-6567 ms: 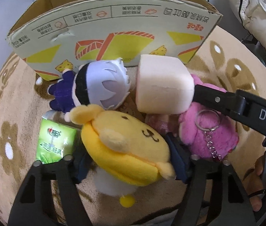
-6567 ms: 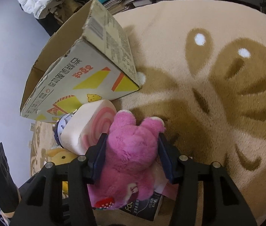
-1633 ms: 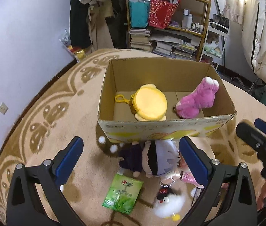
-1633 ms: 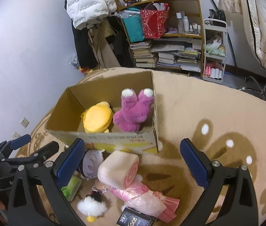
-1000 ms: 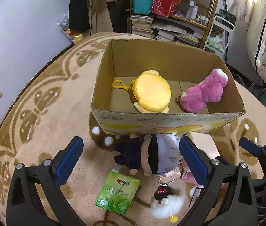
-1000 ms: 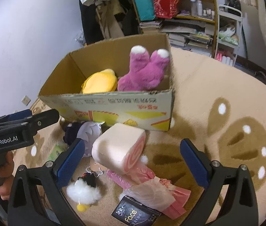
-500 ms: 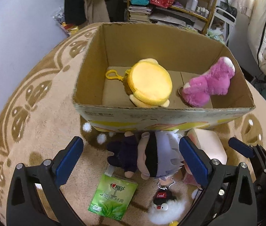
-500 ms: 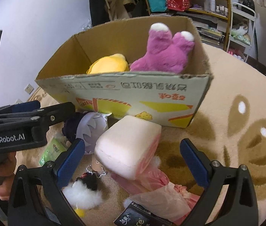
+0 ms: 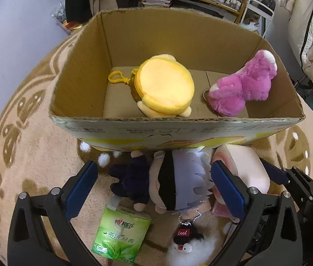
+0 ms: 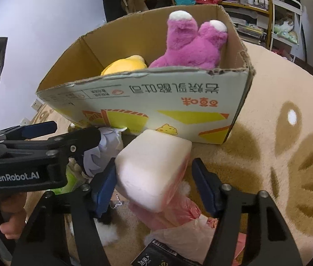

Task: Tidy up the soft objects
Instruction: 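Lower the left tool onto the white-haired doll while the right tool grips the pink roll cushion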

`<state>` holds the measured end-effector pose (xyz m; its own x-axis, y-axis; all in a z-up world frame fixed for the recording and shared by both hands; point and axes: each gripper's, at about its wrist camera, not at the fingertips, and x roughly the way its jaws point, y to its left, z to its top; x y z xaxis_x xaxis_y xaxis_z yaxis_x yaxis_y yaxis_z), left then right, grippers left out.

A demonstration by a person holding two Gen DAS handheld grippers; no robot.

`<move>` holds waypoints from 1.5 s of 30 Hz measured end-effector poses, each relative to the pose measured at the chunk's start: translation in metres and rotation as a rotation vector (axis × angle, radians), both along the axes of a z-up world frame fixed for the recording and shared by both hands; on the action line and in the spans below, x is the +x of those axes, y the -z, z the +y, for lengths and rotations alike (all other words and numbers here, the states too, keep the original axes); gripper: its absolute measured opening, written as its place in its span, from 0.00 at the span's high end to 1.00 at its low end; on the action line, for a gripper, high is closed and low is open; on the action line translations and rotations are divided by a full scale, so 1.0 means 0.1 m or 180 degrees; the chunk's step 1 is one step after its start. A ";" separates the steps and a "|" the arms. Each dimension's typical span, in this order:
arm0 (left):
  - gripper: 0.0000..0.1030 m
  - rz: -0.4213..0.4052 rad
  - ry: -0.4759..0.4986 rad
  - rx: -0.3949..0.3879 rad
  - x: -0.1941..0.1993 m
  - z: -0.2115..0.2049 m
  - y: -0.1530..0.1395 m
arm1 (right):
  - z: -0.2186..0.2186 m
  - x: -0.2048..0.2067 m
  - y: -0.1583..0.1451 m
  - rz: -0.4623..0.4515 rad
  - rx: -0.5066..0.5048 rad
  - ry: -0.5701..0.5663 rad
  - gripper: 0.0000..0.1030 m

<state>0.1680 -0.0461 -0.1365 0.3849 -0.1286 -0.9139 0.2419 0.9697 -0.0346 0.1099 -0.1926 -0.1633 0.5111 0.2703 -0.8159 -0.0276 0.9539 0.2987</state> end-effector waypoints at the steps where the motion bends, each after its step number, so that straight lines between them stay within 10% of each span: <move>1: 0.02 0.0017 0.0000 0.0004 0.01 -0.01 0.02 | -0.01 0.00 0.01 0.0013 0.0008 0.0011 0.32; 27: 0.02 0.0296 0.0041 0.0120 0.24 -0.20 0.44 | 0.02 0.04 0.15 0.0185 0.0010 -0.0037 0.29; 45: 0.10 0.0409 -0.0133 0.0064 0.34 -0.12 0.54 | 0.11 0.04 0.13 0.0165 0.0003 -0.0173 0.50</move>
<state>0.2017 -0.0577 -0.1902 0.2691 -0.0961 -0.9583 0.1961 0.9796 -0.0432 0.1143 -0.1820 -0.1764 0.4528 0.2974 -0.8405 -0.0639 0.9511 0.3021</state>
